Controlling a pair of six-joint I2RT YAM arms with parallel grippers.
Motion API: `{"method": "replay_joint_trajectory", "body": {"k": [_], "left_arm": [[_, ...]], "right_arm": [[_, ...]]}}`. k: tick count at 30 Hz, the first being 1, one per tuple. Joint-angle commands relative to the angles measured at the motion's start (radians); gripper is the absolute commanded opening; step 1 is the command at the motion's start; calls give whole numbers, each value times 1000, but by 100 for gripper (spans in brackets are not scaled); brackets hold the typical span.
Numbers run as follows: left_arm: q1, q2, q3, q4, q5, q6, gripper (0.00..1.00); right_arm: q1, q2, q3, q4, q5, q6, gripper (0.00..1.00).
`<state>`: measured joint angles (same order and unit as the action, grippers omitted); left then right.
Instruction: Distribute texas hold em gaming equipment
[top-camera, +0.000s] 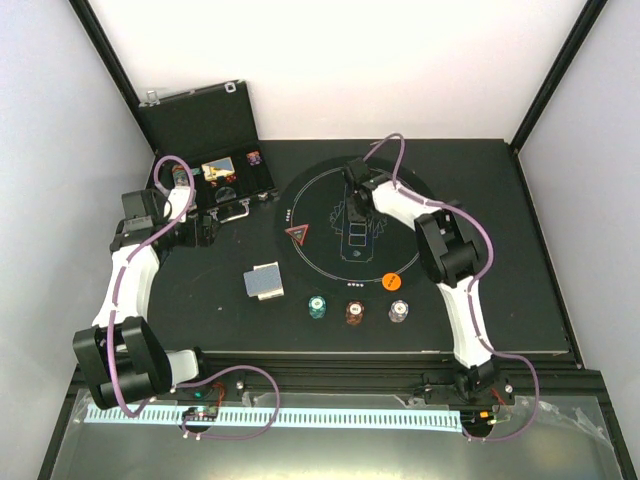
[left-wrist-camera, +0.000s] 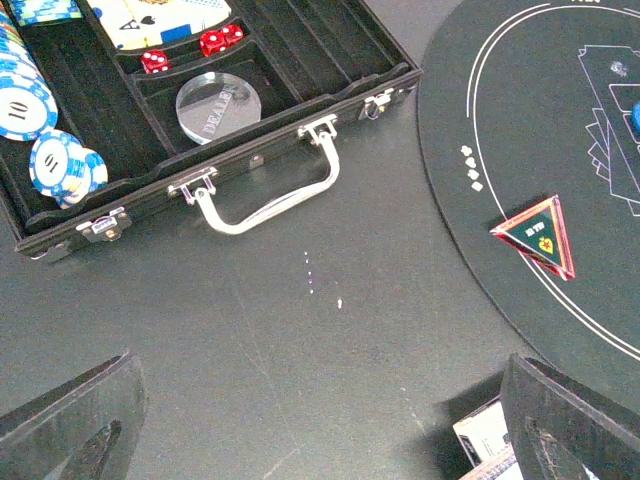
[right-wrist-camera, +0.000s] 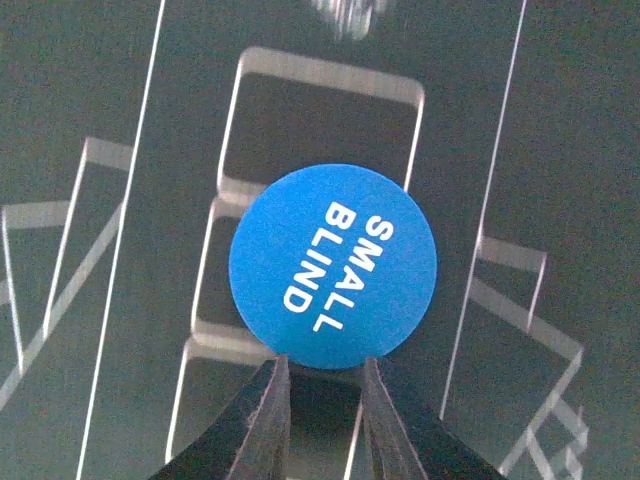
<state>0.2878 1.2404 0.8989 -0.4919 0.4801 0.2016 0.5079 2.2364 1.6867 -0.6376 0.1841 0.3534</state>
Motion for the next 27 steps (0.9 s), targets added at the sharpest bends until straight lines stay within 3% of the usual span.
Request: {"method": "replay_joint_trajectory", "body": {"k": [1, 8, 16, 20, 24, 27], "left_arm": [[8, 14, 50, -35, 30, 13, 99], [8, 13, 58, -49, 38, 18, 99], [8, 13, 69, -73, 33, 33, 99], [8, 10, 68, -80, 35, 36, 99], [8, 3, 65, -85, 37, 36, 99], [8, -4, 63, -88, 41, 39, 99]], "right_arm": [[-45, 147, 217, -83, 59, -26, 24], [-77, 363, 598, -218, 36, -33, 24], [-125, 430, 730, -212, -49, -22, 27], [-116, 388, 736, -203, -91, -58, 34], [-95, 239, 630, -188, -89, -92, 41], [-83, 111, 500, -185, -93, -106, 56]]}}
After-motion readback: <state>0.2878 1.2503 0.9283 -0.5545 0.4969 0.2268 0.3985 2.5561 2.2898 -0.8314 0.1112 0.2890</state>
